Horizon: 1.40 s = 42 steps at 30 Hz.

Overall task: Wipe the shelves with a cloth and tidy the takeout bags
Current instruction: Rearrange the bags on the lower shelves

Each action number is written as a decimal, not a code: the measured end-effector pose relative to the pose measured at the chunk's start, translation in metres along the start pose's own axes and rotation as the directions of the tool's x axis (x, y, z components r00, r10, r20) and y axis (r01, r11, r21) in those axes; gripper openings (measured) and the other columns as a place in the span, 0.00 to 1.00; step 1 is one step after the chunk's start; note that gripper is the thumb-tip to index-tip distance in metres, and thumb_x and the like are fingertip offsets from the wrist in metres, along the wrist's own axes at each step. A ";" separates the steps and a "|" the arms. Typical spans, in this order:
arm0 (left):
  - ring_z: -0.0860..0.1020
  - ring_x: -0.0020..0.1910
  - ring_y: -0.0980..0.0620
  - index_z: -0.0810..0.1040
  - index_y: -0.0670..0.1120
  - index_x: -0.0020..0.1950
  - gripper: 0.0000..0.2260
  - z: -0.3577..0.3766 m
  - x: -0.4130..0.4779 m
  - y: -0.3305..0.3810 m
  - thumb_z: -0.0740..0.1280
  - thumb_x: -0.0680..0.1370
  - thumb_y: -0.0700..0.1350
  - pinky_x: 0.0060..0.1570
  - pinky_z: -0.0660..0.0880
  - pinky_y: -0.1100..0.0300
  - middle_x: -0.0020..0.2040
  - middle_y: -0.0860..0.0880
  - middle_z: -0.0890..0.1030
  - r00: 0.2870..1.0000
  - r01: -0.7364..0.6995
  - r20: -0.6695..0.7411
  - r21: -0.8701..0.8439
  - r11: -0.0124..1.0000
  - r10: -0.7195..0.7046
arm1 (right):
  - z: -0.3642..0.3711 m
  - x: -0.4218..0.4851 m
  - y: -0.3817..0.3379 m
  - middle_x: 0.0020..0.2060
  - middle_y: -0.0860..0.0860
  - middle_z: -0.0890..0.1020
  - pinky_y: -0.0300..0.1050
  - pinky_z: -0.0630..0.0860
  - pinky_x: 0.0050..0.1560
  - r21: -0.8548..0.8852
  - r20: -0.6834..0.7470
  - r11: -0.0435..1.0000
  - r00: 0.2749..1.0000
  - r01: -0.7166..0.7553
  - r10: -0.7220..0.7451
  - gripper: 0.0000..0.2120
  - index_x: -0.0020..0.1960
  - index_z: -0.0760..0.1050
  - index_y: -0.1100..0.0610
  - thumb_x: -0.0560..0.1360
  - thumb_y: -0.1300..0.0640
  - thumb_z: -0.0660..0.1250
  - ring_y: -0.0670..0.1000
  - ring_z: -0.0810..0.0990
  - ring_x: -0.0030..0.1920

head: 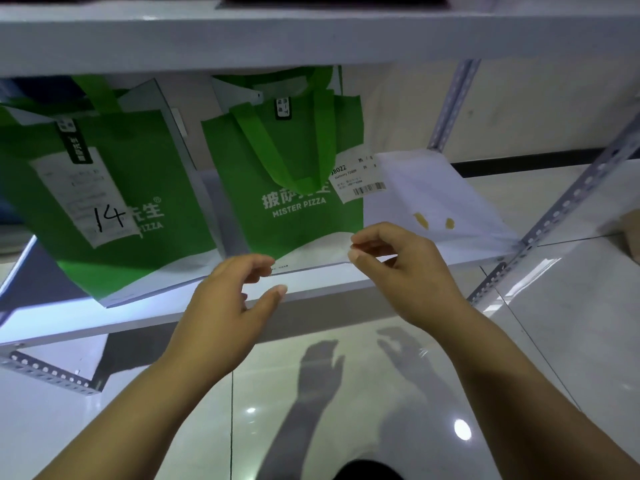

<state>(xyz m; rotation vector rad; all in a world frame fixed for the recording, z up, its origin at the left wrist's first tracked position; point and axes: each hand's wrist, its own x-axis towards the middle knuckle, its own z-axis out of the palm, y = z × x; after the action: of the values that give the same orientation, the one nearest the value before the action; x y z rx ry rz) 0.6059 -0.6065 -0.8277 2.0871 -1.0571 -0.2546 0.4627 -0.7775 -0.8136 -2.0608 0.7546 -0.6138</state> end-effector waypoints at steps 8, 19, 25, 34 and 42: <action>0.73 0.47 0.67 0.76 0.53 0.58 0.14 -0.090 0.028 0.082 0.66 0.73 0.54 0.47 0.65 0.75 0.49 0.61 0.75 0.971 -0.225 0.114 0.149 0.963 0.209 | -0.050 0.000 -0.093 0.42 0.38 0.80 0.33 0.73 0.45 -0.052 0.048 0.999 0.999 0.006 -0.004 0.07 0.51 0.76 0.44 0.73 0.49 0.67 0.35 0.77 0.46; 0.75 0.45 0.59 0.78 0.51 0.55 0.13 -0.235 0.055 0.268 0.65 0.74 0.54 0.45 0.70 0.65 0.49 0.58 0.77 0.939 -0.309 0.204 0.154 0.938 0.276 | -0.191 -0.001 -0.270 0.39 0.38 0.80 0.25 0.71 0.43 -0.072 -0.013 0.997 0.999 -0.032 0.031 0.05 0.48 0.76 0.46 0.74 0.54 0.68 0.35 0.77 0.44; 0.73 0.42 0.59 0.79 0.52 0.53 0.10 -0.296 0.059 0.386 0.64 0.74 0.53 0.40 0.71 0.63 0.47 0.59 0.76 0.941 -0.326 0.154 0.165 0.931 0.302 | -0.287 -0.005 -0.355 0.41 0.40 0.81 0.32 0.74 0.45 -0.078 -0.011 0.996 0.999 -0.035 0.034 0.05 0.50 0.76 0.46 0.74 0.51 0.67 0.38 0.79 0.44; 0.75 0.46 0.55 0.79 0.50 0.53 0.10 -0.335 0.069 0.498 0.66 0.75 0.52 0.45 0.68 0.60 0.46 0.58 0.75 0.919 -0.394 0.104 0.196 0.898 0.381 | -0.389 -0.001 -0.422 0.41 0.36 0.80 0.33 0.75 0.44 -0.122 -0.098 0.992 0.994 0.027 -0.039 0.07 0.51 0.76 0.45 0.74 0.51 0.67 0.34 0.78 0.45; 0.75 0.45 0.56 0.80 0.52 0.50 0.10 -0.341 0.121 0.529 0.64 0.74 0.54 0.45 0.71 0.60 0.45 0.58 0.77 0.886 -0.464 0.093 0.164 0.871 0.455 | -0.431 0.043 -0.434 0.39 0.37 0.81 0.26 0.73 0.40 -0.109 -0.238 0.993 0.969 0.042 -0.067 0.05 0.48 0.76 0.43 0.72 0.51 0.69 0.35 0.79 0.43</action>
<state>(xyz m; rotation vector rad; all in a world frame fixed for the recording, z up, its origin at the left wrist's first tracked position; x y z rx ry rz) 0.5284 -0.7030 -0.1990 1.9161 -1.6231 0.0301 0.3362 -0.8364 -0.2161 -2.1304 0.8874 -0.8855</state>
